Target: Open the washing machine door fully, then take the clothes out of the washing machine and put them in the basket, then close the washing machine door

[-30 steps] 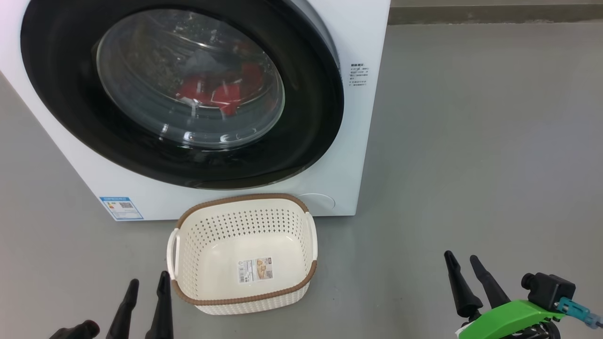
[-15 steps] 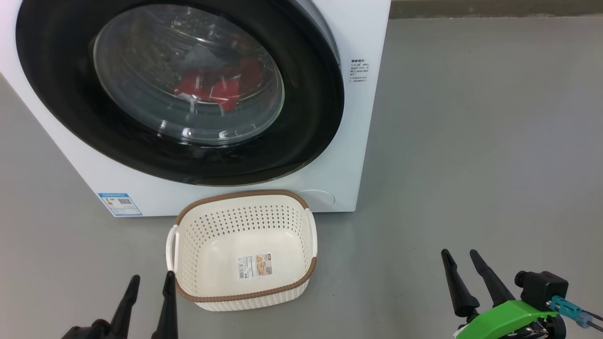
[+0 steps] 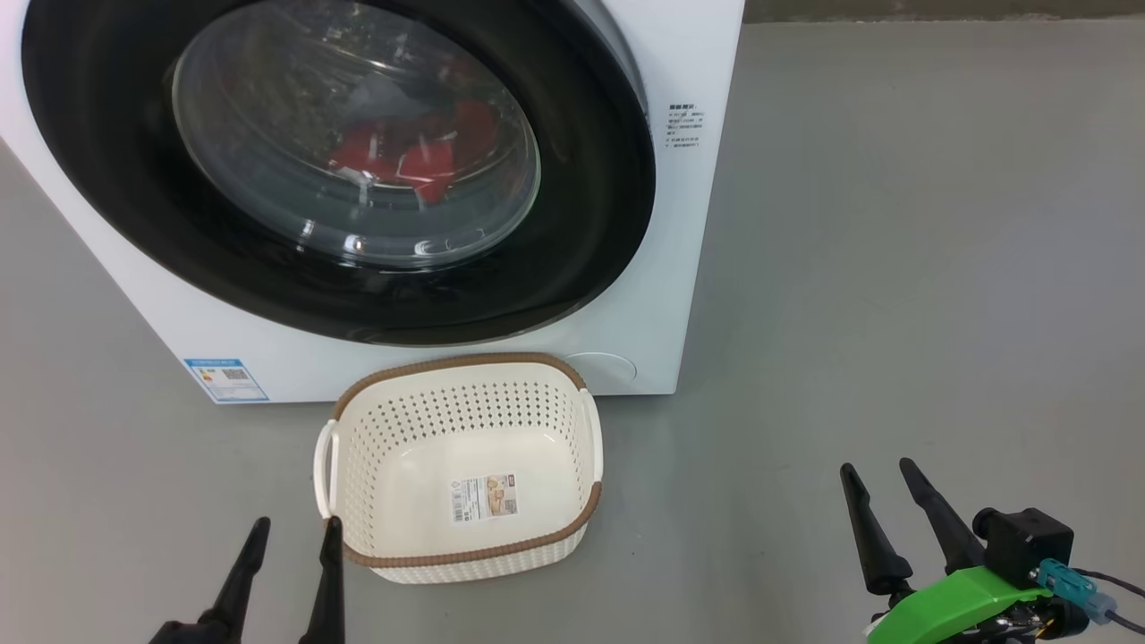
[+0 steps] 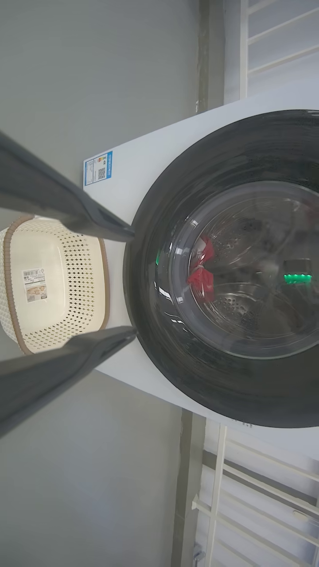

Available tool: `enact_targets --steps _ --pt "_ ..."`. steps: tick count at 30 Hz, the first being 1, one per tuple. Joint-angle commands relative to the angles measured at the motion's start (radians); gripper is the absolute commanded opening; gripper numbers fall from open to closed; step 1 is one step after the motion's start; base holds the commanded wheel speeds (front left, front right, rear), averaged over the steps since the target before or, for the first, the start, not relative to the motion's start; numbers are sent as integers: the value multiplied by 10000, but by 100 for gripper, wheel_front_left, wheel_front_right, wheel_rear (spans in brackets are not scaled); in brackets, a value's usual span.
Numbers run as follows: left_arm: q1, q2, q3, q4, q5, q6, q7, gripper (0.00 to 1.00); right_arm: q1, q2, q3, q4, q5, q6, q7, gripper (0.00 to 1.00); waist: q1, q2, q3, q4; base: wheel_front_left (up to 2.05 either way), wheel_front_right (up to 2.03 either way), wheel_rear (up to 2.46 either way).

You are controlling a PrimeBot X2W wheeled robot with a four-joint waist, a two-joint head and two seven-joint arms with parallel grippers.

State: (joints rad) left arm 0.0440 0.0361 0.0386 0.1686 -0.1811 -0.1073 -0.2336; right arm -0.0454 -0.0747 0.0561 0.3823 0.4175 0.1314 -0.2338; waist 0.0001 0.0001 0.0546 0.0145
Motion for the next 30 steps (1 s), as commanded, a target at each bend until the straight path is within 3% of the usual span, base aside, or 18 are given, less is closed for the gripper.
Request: enact_targets --steps 1,5,30 --pt "-17 138 289 -227 405 -39 -196 100 -288 -143 213 -243 -346 -7 -195 100 0 -1 22 -5 0 0 0" --pt "0 141 311 -271 768 -32 -281 100 -257 -128 124 -280 -635 -7 -279 100 0 -1 39 -21 0 0 0" --pt "148 141 287 -163 324 -170 -281 100 237 9 -315 -549 -723 -7 -279 100 0 -1 -92 12 0 0 0"
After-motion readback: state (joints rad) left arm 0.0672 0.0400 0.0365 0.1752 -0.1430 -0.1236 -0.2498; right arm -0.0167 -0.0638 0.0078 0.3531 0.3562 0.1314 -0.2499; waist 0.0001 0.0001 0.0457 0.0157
